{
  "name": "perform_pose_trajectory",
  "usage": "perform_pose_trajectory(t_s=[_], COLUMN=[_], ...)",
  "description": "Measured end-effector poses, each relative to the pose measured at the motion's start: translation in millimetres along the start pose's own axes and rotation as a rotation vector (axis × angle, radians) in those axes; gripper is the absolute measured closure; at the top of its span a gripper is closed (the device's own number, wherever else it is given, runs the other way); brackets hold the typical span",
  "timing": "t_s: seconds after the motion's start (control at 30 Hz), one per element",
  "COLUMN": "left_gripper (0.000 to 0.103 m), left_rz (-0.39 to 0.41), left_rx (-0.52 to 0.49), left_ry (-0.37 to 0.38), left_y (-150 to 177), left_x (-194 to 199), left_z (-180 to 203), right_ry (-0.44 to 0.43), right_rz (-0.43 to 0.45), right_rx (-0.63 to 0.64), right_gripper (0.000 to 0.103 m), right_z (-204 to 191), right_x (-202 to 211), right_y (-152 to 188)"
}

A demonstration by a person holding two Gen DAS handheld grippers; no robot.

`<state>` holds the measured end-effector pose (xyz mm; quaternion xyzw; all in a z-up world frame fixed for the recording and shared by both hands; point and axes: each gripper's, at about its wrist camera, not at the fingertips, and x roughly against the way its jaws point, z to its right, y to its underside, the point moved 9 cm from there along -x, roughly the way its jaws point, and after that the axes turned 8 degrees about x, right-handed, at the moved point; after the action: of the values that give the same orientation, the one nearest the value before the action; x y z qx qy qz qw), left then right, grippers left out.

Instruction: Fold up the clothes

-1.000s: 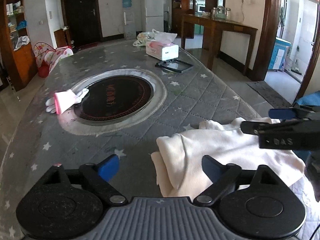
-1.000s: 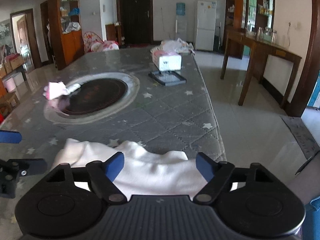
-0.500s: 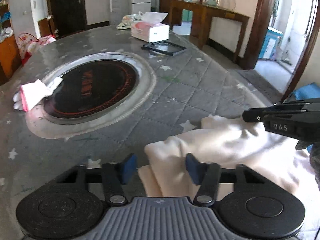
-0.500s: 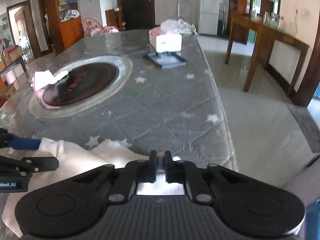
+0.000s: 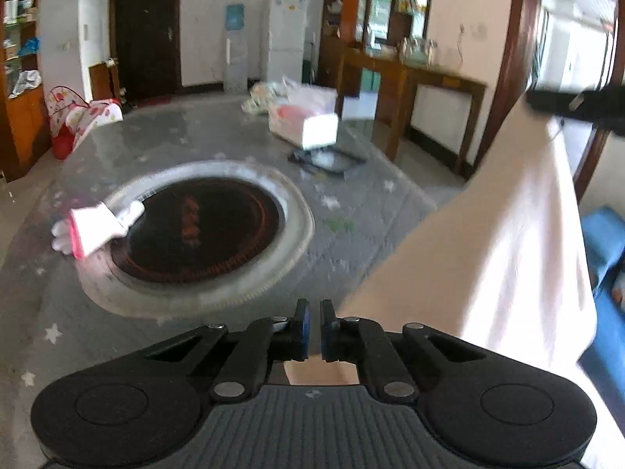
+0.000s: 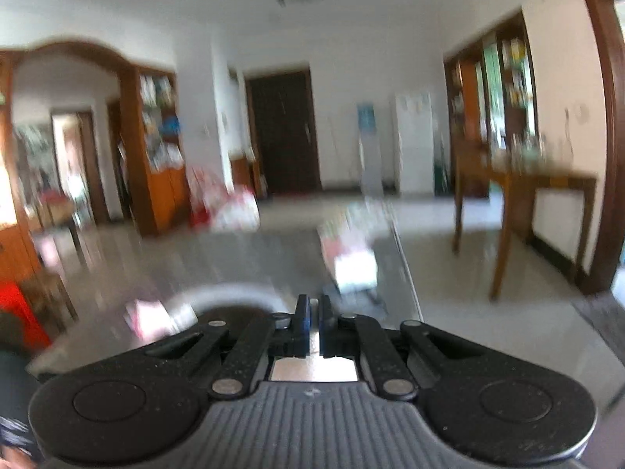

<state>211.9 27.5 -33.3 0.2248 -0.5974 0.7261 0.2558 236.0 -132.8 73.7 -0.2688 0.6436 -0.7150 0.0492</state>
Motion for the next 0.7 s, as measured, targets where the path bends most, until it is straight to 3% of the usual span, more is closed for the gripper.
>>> perform_pose_trajectory(t_s=[0.13, 0.23, 0.47, 0.57, 0.63, 0.7], left_gripper=[0.098, 0.097, 0.090, 0.081, 0.066, 0.062], left_rz=[0.074, 0.109, 0.079, 0.034, 0.009, -0.005], left_rx=[0.023, 0.031, 0.029, 0.032, 0.030, 0.019], left_ry=[0.008, 0.009, 0.009, 0.024, 0.027, 0.028], left_y=[-23, -34, -19, -1, 12, 23], left_x=[29, 47, 64, 67, 68, 71], left_z=[-4, -7, -14, -13, -12, -9], right_ry=[-0.040, -0.091, -0.156, -0.144, -0.128, -0.113], right_rz=[0.133, 0.173, 0.035, -0.041, -0.087, -0.109], right_rx=[0.020, 0.043, 0.136, 0.149, 0.139, 0.127], right_gripper=[0.100, 0.100, 0.100, 0.100, 0.099, 0.097], right_z=[-16, -33, -69, -72, -74, -75], right_x=[43, 71, 91, 88, 86, 87], right_y=[-38, -49, 0, 29, 46, 56])
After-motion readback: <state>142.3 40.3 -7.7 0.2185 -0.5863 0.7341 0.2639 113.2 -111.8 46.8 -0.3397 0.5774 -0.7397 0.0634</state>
